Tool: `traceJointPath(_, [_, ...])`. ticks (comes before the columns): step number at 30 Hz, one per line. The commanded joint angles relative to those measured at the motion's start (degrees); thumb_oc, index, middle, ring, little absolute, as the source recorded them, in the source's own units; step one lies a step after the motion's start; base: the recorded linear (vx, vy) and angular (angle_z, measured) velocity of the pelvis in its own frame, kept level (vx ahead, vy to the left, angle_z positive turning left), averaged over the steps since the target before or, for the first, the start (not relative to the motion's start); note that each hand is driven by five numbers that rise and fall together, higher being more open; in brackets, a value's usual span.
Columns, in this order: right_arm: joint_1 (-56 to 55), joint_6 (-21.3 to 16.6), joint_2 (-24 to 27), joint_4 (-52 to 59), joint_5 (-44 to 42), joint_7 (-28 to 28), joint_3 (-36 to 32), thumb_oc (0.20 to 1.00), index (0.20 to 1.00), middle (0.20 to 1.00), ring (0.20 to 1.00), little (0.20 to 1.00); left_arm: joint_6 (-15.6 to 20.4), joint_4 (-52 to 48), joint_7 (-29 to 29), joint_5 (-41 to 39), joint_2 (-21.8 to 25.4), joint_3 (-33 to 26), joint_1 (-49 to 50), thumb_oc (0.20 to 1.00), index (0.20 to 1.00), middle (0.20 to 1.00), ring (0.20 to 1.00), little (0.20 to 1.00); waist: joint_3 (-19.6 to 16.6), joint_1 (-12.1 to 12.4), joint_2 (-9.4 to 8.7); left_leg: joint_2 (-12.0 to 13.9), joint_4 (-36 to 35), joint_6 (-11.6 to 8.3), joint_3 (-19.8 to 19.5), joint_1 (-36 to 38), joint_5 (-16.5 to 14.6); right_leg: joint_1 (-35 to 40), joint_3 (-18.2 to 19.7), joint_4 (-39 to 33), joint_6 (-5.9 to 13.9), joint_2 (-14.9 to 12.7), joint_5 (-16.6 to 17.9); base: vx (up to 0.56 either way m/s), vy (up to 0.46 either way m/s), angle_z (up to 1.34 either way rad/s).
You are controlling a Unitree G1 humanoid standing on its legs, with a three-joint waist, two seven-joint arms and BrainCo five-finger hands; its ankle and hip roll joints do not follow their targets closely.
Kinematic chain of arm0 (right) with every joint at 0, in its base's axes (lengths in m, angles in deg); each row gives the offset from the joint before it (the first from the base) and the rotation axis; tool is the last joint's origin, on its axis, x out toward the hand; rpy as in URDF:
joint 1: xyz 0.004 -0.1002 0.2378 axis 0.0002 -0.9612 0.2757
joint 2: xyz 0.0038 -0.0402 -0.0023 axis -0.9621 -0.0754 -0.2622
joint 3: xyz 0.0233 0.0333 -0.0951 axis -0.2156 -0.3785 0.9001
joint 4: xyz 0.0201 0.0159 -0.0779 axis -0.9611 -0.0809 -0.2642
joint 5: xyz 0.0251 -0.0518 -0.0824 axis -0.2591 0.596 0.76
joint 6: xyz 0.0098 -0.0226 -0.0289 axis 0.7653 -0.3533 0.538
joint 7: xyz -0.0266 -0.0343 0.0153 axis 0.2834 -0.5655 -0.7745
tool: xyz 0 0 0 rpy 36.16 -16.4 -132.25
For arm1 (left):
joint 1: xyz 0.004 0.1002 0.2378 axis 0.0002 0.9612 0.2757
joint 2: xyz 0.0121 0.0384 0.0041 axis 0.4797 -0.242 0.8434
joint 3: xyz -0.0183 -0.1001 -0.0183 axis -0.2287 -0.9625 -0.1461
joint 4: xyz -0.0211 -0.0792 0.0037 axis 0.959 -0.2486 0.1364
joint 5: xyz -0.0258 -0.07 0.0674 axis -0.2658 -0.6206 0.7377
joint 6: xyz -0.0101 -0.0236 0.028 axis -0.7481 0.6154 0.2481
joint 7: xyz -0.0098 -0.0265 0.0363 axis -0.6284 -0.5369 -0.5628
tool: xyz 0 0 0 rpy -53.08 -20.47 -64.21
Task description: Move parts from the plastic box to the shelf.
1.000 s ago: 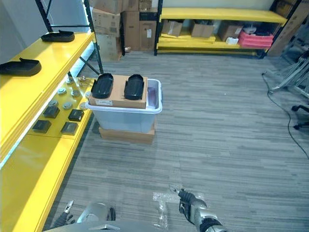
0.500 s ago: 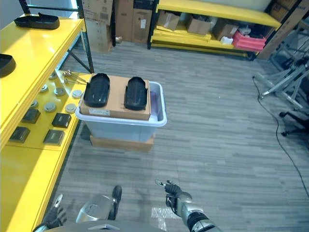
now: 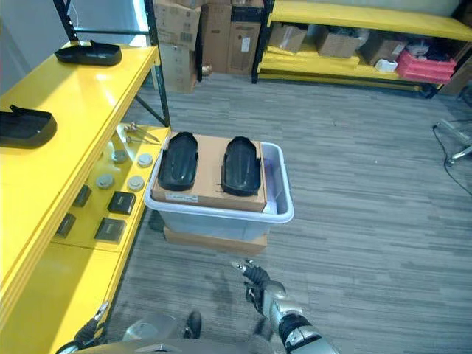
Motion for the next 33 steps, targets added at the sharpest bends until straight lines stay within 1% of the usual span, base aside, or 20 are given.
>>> traceJointPath(1, [-0.8,2.2,2.8,3.9,-0.2,1.1,-0.2,1.000,1.000,1.000,1.000,1.000,0.8,-0.3,-0.6,-0.9,1.0,-0.1,1.6,1.000,1.000,1.000,1.000,1.000,-1.0,0.8,1.18,4.5,-8.9,-4.11,-4.3,3.2,1.6,5.7,-3.0,-2.4,-0.01,3.0,4.0,0.29,-0.185,0.25])
traceJointPath(6, [-2.2,1.4,2.7,0.8,0.3,0.2,-1.0,1.000,1.000,1.000,1.000,1.000,3.3,2.9,0.0,0.5,-1.0,-0.1,1.7,1.000,1.000,1.000,1.000,1.000,-2.6,-0.4,-0.26,9.5,-8.7,-7.76,0.1,5.4,1.7,11.1,-6.6,-7.1,-0.78,5.5,2.2,0.30,-0.203,0.46])
traceJointPath(7, [-2.4,1.6,3.0,0.0,0.9,-0.4,-0.7,1.000,1.000,1.000,1.000,1.000,4.1,3.3,-0.2,0.1,-1.6,-0.1,1.8,1.000,1.000,1.000,1.000,1.000,-2.7,-0.8,-0.70,11.2,-7.0,-8.79,1.2,5.5,1.4,11.9,-6.9,-7.7,-1.62,6.4,1.8,0.29,-0.218,0.51])
traceJointPath(9, [-2.3,1.4,3.1,-0.5,1.6,-0.7,-0.6,1.000,1.000,1.000,1.000,1.000,4.5,3.4,-0.2,-0.4,-2.1,-0.2,1.7,1.000,1.000,1.000,1.000,1.000,-2.6,-0.9,-1.01,12.1,-4.9,-9.37,1.5,5.0,1.0,12.3,-7.0,-8.0,-2.35,6.9,1.6,0.18,-0.158,0.34])
traceJointPath(10, [-2.2,1.3,3.5,-1.0,1.4,-0.9,-0.3,1.000,1.000,1.000,1.000,1.000,4.7,3.3,-0.3,-0.8,-2.4,-0.3,1.8,1.000,1.000,1.000,1.000,1.000,-2.3,-0.8,-1.17,12.8,-1.4,-9.94,1.1,3.8,1.2,12.9,-6.8,-8.4,-3.12,7.5,1.3,0.12,-0.137,0.10])
traceJointPath(12, [-1.9,0.7,4.1,-1.4,0.4,-0.7,0.2,1.000,1.000,1.000,1.000,1.000,5.2,2.8,-0.2,-0.4,-2.9,-0.8,1.9,1.000,1.000,1.000,1.000,1.000,-1.3,0.0,-0.88,13.7,6.2,-10.95,-0.9,0.2,3.8,14.3,-6.4,-9.5,-4.70,9.2,0.6,0.12,-0.143,0.05])
traceJointPath(13, [-1.7,0.2,4.3,-1.2,-1.6,0.9,0.3,1.000,1.000,1.000,1.000,1.000,4.6,2.0,0.3,0.4,-2.8,-0.8,1.5,1.000,1.000,1.000,1.000,1.000,-0.9,0.5,-0.33,13.9,6.5,-11.30,-1.4,-2.4,6.6,14.9,-7.0,-9.8,-5.42,10.3,0.1,0.07,-0.060,0.07])
traceJointPath(14, [-1.7,-0.8,4.5,-1.0,-2.7,2.0,-0.1,1.000,1.000,1.000,1.000,1.000,4.2,1.4,0.8,1.6,-2.8,-0.4,1.1,1.000,1.000,1.000,1.000,1.000,-0.6,0.5,0.46,14.6,3.8,-11.74,-0.5,-3.3,8.0,15.3,-8.2,-10.0,-5.43,10.9,-0.1,0.06,0.021,0.03])
traceJointPath(15, [-1.9,-2.0,4.8,-0.9,-3.5,3.0,-1.1,1.000,1.000,1.000,1.000,1.000,3.7,0.7,0.9,2.5,-2.9,0.3,0.7,1.000,1.000,1.000,1.000,1.000,-0.4,0.4,1.62,16.1,-0.6,-12.84,1.4,-4.0,10.8,15.9,-9.7,-10.5,-5.16,11.4,-0.3,0.03,0.052,-0.10])
traceJointPath(16, [-1.9,-2.1,4.8,-0.9,-3.5,3.0,-1.3,1.000,1.000,1.000,1.000,1.000,3.6,0.6,0.9,2.6,-3.0,0.4,0.6,1.000,1.000,1.000,1.000,1.000,-0.3,0.3,1.78,16.3,-1.7,-13.07,1.6,-3.8,11.5,16.1,-9.9,-10.6,-5.13,11.5,-0.3,0.10,0.094,0.23])
traceJointPath(17, [-2.4,-3.0,4.9,-0.3,-3.8,3.8,-2.5,1.000,1.000,1.000,1.000,1.000,2.7,-0.2,0.5,3.0,-3.0,1.0,0.4,1.000,1.000,1.000,1.000,1.000,0.1,-0.4,2.69,18.2,-4.1,-13.96,3.5,-4.0,14.2,16.9,-10.9,-11.0,-4.84,11.6,-0.5,0.11,0.108,0.63])
traceJointPath(18, [-3.0,-3.6,5.0,1.1,-3.8,5.2,-3.2,1.000,1.000,1.000,1.000,1.000,1.8,-1.1,0.0,3.3,-2.8,1.3,0.3,1.000,1.000,1.000,1.000,1.000,0.5,-0.7,3.01,18.6,-4.8,-13.95,3.6,-3.7,14.4,17.5,-11.2,-10.5,-4.89,11.4,-1.2,0.13,0.156,0.84])
traceJointPath(19, [-3.3,-4.0,5.2,2.7,-3.8,6.8,-3.6,1.000,1.000,1.000,1.000,1.000,1.1,-1.8,-0.8,3.1,-2.7,1.7,0.2,1.000,1.000,1.000,1.000,1.000,0.7,-0.8,3.04,18.2,-6.2,-13.25,3.0,-3.0,12.9,17.3,-11.4,-9.5,-4.73,10.9,-1.7,0.11,0.168,0.63])
traceJointPath(20, [-3.6,-7.0,5.4,4.5,-4.4,9.5,-4.3,1.000,1.000,1.000,1.000,1.000,0.3,-2.4,-1.5,3.7,-2.4,2.0,0.1,1.000,1.000,1.000,1.000,1.000,0.7,-0.5,2.85,16.7,-7.7,-12.56,1.5,-1.7,10.9,16.7,-11.5,-8.4,-4.19,10.2,-1.8,0.10,0.137,0.24])
traceJointPath(24, [-4.0,-12.8,6.6,11.9,-6.3,16.9,-7.1,1.000,1.000,1.000,1.000,1.000,0.3,-3.2,-2.4,5.1,-1.9,2.6,1.1,1.000,1.000,1.000,1.000,1.000,1.0,-0.3,2.53,14.6,-9.6,-11.99,0.4,-0.5,9.9,16.1,-11.6,-7.4,-3.79,9.9,-2.0,0.08,0.079,-0.11])
traceJointPath(25, [-4.0,-12.8,6.6,11.9,-6.3,16.9,-7.1,1.000,1.000,1.000,1.000,1.000,0.2,-3.2,-2.4,5.1,-1.9,2.6,1.1,1.000,1.000,1.000,1.000,1.000,1.0,-0.3,2.53,14.6,-9.6,-11.99,0.4,-0.5,9.9,16.1,-11.6,-7.4,-3.79,9.9,-2.0,0.07,0.085,0.16])
traceJointPath(26, [-3.8,-14.6,7.1,15.2,-4.9,19.3,-8.6,1.000,1.000,1.000,1.000,1.000,0.3,-3.5,-2.6,4.6,-1.7,2.5,1.9,1.000,1.000,1.000,1.000,1.000,1.0,-0.4,2.57,13.8,-10.3,-11.52,0.0,-0.1,9.7,15.6,-10.9,-6.7,-3.69,9.9,-2.3,0.05,0.071,0.20])
traceJointPath(28, [-3.6,-15.0,7.6,19.9,-2.9,22.1,-10.2,1.000,1.000,1.000,1.000,1.000,0.1,-3.9,-2.4,4.7,-1.3,1.9,2.6,1.000,1.000,1.000,1.000,1.000,1.0,-0.6,2.69,13.3,-11.2,-11.06,0.1,0.1,9.7,14.8,-10.3,-6.2,-3.48,9.9,-2.5,0.04,0.090,0.07])
traceJointPath(29, [-3.1,-16.6,8.2,24.1,-0.9,24.8,-11.9,1.000,1.000,1.000,1.000,1.000,0.2,-4.0,-2.1,4.4,-1.0,1.7,3.1,1.000,1.000,1.000,1.000,1.000,1.0,-0.9,2.79,13.2,-12.0,-10.70,0.3,0.1,9.7,13.9,-10.0,-5.7,-3.32,9.8,-2.6,0.01,0.071,0.03])
traceJointPath(33, [-0.5,-15.4,11.0,33.2,0.9,27.6,-16.5,1.000,1.000,1.000,1.000,1.000,1.0,-3.8,-1.3,3.6,-1.1,1.2,4.2,1.000,1.000,1.000,1.000,1.000,0.9,-0.9,2.79,13.2,-13.2,-10.07,1.1,0.0,9.5,12.8,-10.0,-5.5,-2.98,9.3,-2.8,-0.01,0.060,-0.01])
